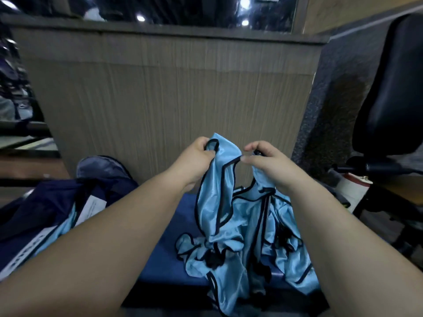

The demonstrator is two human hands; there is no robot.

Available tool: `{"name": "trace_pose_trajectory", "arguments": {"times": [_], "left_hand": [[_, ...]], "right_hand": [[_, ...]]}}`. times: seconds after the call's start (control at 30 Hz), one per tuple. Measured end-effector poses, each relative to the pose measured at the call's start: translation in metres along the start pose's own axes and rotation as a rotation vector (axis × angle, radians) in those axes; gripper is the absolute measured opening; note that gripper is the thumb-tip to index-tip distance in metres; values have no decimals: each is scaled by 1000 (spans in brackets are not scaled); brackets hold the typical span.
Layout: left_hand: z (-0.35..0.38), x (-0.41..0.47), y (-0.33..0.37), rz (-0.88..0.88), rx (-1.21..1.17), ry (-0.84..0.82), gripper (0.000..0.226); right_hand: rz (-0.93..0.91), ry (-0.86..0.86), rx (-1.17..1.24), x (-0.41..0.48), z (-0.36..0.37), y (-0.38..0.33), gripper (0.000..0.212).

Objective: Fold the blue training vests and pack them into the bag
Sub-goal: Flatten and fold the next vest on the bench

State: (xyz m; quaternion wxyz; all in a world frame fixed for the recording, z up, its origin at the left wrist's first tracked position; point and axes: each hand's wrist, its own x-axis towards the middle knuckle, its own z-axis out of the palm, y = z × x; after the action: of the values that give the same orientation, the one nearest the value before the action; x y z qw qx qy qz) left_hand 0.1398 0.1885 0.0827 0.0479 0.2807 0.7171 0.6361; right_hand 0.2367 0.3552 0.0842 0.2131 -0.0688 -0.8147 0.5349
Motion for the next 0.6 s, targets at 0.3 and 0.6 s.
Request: {"name": "trace_pose_trajectory", "arguments": {"times": [0.3, 0.6], "left_hand": [[-53, -4, 57, -20, -110, 71, 17], [-86, -12, 73, 62, -137, 133, 39]], "right_hand": [[-8, 4, -525, -4, -21, -77, 51], [-115, 396, -298, -9, -29, -102, 35]]}}
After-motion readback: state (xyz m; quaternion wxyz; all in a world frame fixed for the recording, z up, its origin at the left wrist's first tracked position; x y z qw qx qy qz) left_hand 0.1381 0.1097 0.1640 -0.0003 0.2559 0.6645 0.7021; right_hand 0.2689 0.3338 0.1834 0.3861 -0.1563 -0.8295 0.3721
